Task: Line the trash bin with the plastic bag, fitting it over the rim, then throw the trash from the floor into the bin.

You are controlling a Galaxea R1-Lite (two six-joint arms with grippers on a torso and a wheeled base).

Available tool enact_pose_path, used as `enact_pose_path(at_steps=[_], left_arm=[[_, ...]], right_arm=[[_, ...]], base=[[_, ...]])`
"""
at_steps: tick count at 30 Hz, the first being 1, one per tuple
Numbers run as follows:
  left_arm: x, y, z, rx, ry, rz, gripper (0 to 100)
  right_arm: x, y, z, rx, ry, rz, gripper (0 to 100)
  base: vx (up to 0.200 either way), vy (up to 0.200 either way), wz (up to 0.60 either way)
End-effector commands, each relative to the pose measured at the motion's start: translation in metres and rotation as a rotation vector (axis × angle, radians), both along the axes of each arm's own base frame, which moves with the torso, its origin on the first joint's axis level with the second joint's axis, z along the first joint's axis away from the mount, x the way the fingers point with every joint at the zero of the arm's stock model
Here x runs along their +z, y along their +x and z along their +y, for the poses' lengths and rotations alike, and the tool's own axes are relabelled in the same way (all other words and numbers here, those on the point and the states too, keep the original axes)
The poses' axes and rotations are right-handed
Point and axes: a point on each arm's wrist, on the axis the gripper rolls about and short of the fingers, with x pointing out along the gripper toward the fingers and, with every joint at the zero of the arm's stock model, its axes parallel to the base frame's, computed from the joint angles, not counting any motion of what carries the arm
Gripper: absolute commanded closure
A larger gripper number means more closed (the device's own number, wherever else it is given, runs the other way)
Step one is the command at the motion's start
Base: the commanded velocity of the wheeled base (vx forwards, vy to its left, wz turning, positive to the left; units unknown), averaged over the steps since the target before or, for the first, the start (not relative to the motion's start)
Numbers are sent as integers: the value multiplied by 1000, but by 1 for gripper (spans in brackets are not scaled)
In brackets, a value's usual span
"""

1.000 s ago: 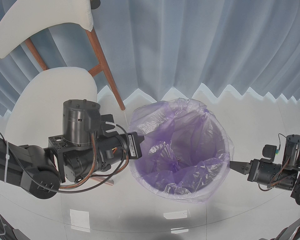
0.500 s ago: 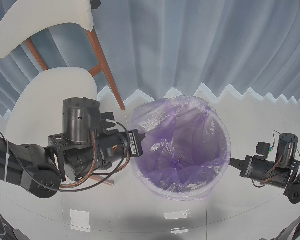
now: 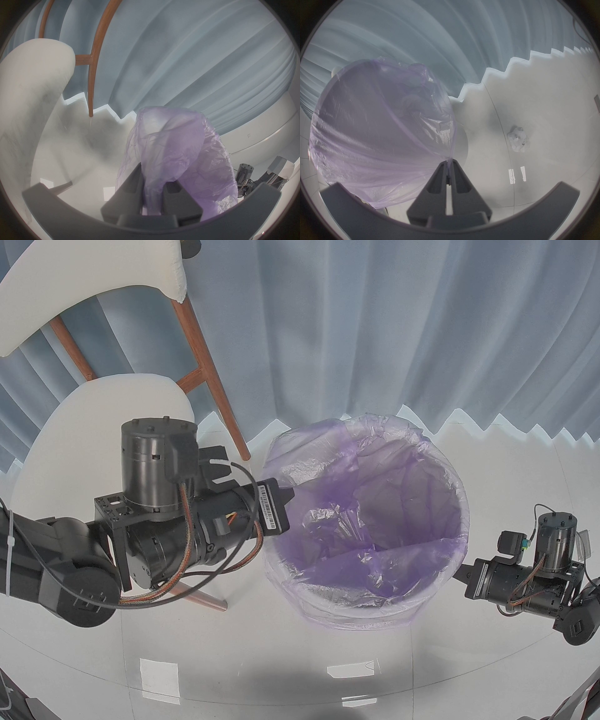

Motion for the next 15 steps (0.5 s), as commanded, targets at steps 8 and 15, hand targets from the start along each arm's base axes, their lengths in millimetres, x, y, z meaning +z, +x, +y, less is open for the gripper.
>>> enact_pose_path(at_steps=[8,15], left_arm=[[-5,2,-1,8,15,13,100],[-15,8,1,18,41,33,100]], right_arm=[[6,-28,-15,-60,2,-37,0],[20,-66,-41,-144,50,-126,0]], base=[[0,0,0],[0,0,0]])
